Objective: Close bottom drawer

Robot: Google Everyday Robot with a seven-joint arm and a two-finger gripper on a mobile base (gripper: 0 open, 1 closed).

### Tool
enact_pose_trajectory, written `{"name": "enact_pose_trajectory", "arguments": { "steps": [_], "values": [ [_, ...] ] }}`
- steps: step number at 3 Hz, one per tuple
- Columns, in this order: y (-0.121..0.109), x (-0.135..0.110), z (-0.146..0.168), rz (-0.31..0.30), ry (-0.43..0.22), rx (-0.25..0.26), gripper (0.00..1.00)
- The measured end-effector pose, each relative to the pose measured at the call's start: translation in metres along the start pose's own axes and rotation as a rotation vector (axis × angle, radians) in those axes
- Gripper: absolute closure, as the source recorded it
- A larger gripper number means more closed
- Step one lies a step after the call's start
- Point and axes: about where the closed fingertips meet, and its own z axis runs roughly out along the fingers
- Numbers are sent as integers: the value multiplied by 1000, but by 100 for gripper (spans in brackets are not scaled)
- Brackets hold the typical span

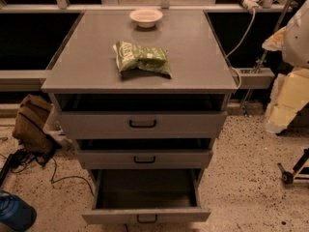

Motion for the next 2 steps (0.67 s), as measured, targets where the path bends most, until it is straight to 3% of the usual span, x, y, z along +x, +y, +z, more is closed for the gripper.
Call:
{"name": "enact_pose_trajectory", "arguments": {
  "steps": [1, 2],
  "values": [
    [-1, 0, 5, 10, -8, 3, 0],
    [6, 11, 47, 53, -51, -32, 0]
  ]
}}
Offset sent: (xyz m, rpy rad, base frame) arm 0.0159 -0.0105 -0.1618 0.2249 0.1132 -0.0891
